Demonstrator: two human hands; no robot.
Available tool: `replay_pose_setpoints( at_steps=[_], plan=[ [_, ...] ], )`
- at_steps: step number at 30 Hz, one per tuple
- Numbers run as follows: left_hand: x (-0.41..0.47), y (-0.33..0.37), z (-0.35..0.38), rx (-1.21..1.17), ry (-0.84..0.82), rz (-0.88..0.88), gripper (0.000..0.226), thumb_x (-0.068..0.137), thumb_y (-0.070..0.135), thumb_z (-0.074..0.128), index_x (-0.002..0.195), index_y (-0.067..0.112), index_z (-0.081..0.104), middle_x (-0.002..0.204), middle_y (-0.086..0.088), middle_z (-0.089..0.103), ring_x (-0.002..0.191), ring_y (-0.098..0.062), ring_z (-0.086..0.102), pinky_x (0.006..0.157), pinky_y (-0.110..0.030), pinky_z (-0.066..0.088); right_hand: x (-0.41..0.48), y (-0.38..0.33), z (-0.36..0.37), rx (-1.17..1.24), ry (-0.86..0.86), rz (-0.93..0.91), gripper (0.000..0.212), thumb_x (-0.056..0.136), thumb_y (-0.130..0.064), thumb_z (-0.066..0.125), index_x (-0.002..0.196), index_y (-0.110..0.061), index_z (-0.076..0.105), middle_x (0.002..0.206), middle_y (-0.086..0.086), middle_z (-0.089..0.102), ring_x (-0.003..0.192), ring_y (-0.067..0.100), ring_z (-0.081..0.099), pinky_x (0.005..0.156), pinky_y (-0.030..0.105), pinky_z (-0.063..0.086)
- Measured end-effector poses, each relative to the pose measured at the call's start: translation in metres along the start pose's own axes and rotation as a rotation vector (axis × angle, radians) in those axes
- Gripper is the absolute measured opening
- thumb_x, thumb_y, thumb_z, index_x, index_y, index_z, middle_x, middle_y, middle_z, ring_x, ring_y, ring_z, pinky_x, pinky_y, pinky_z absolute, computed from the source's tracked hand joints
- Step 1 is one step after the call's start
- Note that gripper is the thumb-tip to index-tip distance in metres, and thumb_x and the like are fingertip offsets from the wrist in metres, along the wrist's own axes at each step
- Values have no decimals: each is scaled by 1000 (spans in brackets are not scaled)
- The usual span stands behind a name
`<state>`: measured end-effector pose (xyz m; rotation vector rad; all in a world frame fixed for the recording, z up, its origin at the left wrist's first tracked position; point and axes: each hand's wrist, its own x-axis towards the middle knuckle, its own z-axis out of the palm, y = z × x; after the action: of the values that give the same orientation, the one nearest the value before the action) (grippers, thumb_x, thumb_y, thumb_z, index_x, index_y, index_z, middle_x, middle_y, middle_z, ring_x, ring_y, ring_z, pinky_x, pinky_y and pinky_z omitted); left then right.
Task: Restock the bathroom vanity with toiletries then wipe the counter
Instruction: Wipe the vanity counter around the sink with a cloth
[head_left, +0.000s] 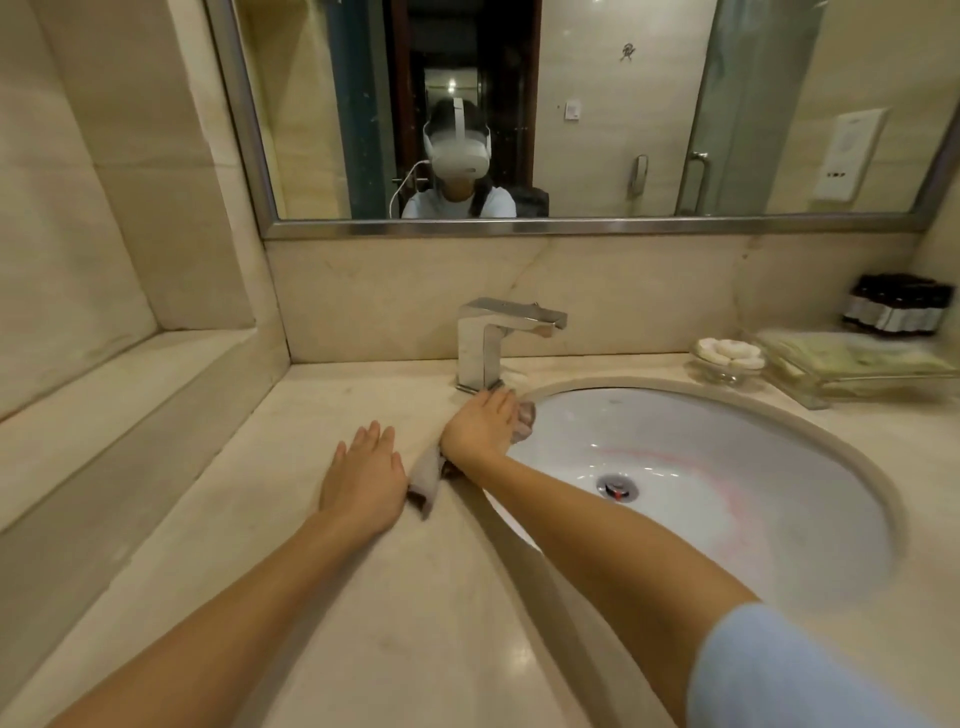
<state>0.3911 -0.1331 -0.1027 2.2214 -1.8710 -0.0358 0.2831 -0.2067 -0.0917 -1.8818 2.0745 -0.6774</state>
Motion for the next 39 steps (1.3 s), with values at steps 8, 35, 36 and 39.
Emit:
replay_pose_setpoints(
  at_steps=[8, 35, 36, 39],
  plan=[
    [-1, -1, 4, -42, 47, -8, 50, 101, 24, 20, 150, 14, 19, 159, -2, 12, 147, -16, 9, 121, -33, 7, 33, 19, -2, 199, 25, 53, 51, 99, -30, 32, 142, -3, 23, 152, 18, 16, 143, 33, 12, 117, 43, 11],
    [0, -1, 6, -91, 105, -19, 50, 100, 22, 19, 150, 18, 20, 159, 1, 12, 147, -13, 9, 121, -30, 6, 108, 60, -42, 301, 103, -123, 35, 93, -34, 44, 110, -8, 60, 104, 3, 54, 93, 21, 54, 79, 32, 49],
    [0, -1, 6, -91, 109, -19, 50, 100, 22, 20, 150, 18, 20, 159, 1, 12, 147, -13, 9, 121, -30, 6, 101, 63, -33, 62, 153, -283, 33, 94, -36, 43, 108, -12, 62, 106, 4, 54, 100, 21, 53, 79, 33, 48],
    [0, -2, 6, -86, 110, -17, 50, 100, 21, 19, 150, 17, 19, 159, 1, 12, 147, -13, 9, 121, -30, 6, 98, 76, -13, -203, 225, -346, 47, 97, -43, 31, 137, -23, 44, 147, 11, 34, 139, 28, 26, 110, 41, 24]
  ],
)
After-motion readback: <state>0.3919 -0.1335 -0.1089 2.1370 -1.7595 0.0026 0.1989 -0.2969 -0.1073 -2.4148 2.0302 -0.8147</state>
